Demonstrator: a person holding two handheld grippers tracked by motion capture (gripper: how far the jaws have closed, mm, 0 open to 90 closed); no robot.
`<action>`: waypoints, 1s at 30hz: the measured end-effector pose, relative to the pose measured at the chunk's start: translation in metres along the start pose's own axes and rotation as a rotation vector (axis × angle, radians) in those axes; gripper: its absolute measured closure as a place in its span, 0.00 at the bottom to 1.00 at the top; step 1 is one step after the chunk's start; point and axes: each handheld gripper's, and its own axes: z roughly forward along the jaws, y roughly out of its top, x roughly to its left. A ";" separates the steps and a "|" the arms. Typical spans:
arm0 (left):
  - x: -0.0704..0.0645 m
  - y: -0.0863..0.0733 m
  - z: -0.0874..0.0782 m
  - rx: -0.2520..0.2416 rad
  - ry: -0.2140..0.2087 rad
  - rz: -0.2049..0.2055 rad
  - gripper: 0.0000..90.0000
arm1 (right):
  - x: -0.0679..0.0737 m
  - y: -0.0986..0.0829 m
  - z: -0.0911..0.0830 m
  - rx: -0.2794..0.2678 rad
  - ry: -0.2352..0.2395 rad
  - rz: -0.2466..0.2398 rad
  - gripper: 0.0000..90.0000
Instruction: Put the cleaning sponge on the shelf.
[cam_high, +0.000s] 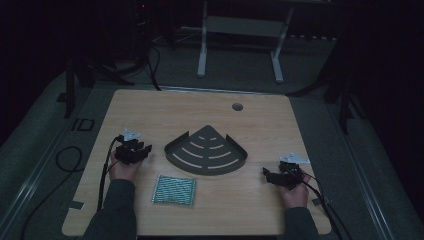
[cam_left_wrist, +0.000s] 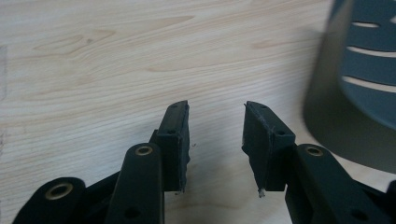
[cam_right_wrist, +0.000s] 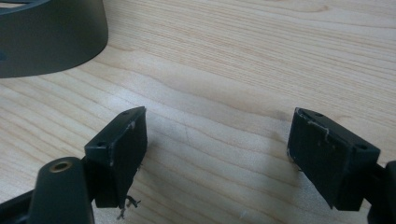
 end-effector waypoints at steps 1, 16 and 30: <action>-0.002 0.001 -0.003 -0.002 -0.009 0.007 0.69 | 0.000 0.000 0.000 0.000 0.000 0.000 0.22; -0.027 0.004 -0.036 0.000 -0.117 0.104 0.71 | 0.000 0.000 0.000 0.000 0.001 -0.001 0.22; -0.069 -0.012 -0.039 0.099 -0.254 0.183 0.90 | 0.000 0.000 0.000 0.000 0.001 0.000 0.22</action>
